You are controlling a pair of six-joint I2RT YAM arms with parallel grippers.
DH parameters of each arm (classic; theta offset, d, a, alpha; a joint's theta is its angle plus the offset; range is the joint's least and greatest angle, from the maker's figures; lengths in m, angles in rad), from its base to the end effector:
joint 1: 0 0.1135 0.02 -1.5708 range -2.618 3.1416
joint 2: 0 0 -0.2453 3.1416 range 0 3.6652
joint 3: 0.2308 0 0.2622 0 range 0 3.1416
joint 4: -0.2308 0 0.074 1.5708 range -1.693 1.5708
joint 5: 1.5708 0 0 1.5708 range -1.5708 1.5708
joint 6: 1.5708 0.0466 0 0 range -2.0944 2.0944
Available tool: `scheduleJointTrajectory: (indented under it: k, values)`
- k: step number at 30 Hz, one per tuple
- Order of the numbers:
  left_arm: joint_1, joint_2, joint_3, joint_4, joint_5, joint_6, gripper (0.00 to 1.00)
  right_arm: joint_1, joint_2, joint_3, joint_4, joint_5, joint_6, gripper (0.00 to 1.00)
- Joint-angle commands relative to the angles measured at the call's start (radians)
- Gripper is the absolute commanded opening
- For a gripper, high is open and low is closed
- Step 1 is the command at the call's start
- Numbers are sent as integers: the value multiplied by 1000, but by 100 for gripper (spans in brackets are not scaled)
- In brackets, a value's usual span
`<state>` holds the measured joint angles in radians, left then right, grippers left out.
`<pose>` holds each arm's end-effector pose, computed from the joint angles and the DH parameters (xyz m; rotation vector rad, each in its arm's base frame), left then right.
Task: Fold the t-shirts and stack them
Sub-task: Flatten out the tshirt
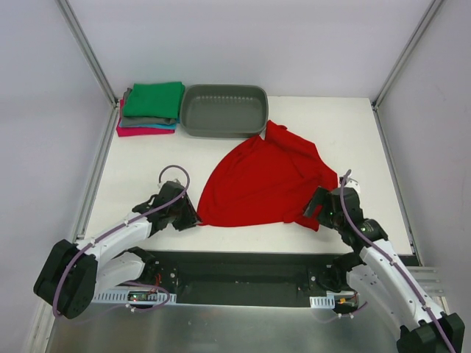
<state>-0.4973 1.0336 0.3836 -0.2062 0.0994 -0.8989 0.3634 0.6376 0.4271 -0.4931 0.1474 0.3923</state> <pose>0.1849 -0.1056 0.1266 -0.4647 2.5219 -0.7129 0.1675 0.0564 0.1871 0.1106 2.2732 0.2324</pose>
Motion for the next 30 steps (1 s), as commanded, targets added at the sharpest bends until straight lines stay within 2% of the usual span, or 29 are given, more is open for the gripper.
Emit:
scheduleJointTrajectory:
  k: [1,4,6,10,13,16,18,21,23,27,30]
  values:
    - [-14,39,-14,25,17,14,31,0,-21,2,-1,26,19,96]
    - [-14,81,4,31,8,20,21,0,-19,6,-1,6,10,96]
    - [-15,105,14,37,11,20,0,-1,-16,6,-4,-17,3,96]
    - [-20,106,23,48,-7,52,0,22,8,9,-7,-69,-13,96]
    - [-21,73,20,54,-21,63,0,92,59,30,-12,-68,11,96]
    - [-21,60,18,54,-18,68,0,199,143,84,-31,26,55,96]
    - [-21,65,18,54,-17,74,0,284,198,123,-51,143,101,96]
    - [-21,75,21,56,-14,72,0,425,250,138,-59,334,258,96]
    - [-21,79,28,56,-10,77,0,492,273,104,14,372,316,96]
    - [-21,80,32,56,-13,87,0,529,353,82,137,414,373,99]
    - [-21,79,26,54,-12,89,0,539,402,79,186,422,410,92]
